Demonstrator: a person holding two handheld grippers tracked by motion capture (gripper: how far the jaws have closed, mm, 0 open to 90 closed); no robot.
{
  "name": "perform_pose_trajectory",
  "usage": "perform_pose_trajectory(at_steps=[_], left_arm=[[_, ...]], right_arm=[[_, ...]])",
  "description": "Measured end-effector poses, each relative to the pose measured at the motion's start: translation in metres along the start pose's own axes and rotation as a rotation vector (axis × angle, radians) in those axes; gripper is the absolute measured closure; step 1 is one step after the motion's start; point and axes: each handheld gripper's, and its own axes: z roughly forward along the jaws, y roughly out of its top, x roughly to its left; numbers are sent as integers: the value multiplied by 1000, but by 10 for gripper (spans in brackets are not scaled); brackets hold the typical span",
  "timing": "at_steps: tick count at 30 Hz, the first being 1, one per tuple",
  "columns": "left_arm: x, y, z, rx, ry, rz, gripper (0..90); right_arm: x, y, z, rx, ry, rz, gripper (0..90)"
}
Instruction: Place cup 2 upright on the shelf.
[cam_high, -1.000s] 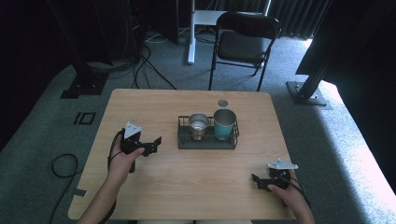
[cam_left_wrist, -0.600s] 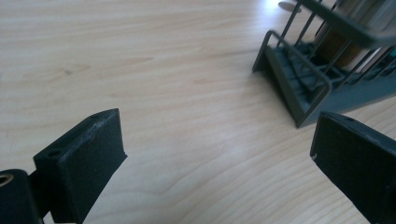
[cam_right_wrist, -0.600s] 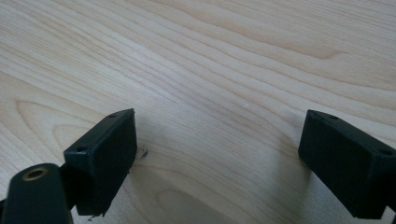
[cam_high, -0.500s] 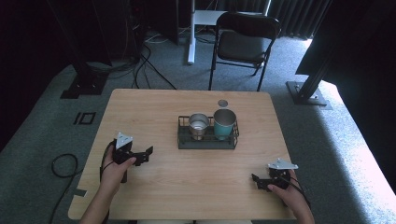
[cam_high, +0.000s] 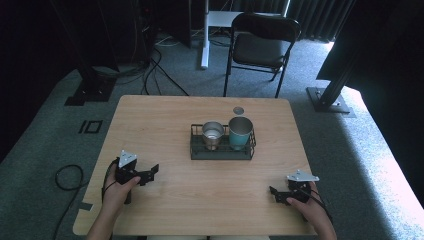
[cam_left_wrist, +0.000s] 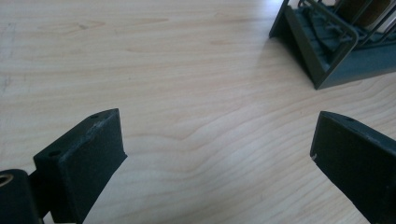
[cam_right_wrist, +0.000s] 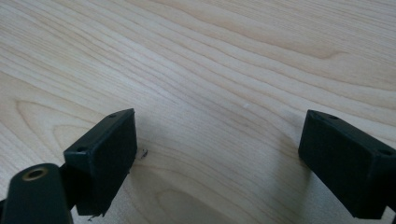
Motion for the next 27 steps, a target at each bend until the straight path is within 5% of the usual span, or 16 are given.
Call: perform_pose_trajectory(at_steps=[27], left_arm=[[23,-32,-17,71,89,53,35]], right_arm=[[0,0,0,-2,0,-3,110]])
